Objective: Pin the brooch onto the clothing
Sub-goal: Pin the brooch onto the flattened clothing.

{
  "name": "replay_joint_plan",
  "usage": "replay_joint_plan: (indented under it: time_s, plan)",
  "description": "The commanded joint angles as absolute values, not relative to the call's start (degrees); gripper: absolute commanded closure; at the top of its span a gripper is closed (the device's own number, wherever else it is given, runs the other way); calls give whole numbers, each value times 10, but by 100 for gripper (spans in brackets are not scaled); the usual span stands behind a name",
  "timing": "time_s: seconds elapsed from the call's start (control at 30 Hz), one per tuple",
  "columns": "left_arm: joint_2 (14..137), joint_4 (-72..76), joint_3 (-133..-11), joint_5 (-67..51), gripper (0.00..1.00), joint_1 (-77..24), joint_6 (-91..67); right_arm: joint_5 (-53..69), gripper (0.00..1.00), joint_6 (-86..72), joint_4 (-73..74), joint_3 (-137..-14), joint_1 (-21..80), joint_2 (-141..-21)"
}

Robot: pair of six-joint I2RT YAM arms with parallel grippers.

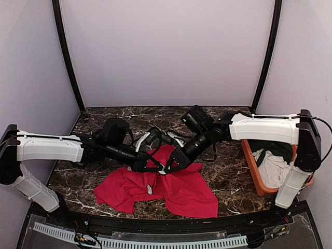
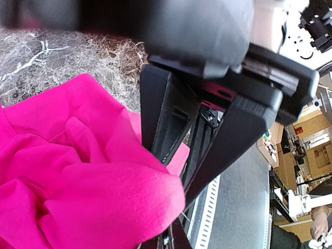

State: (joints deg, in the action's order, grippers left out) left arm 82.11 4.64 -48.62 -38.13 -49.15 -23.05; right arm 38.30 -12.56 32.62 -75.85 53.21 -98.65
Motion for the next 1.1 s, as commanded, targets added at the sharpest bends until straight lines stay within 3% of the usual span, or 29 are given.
replay_joint_plan:
  time_s: [0.0,0.57,0.77,1.07]
  plan:
    - [799,55,-502,-389,99,-493,-216,455,74,-142,283,-741,512,-966]
    - [800,47,-497,-377,99,-494,-208,478,70,-188,259,-749,503,-986]
    - [800,48,-494,-376,99,-494,-208,459,79,-193,268,-756,503,-1002]
    - [802,48,-490,-374,99,-494,-205,462,81,-206,265,-760,503,-1007]
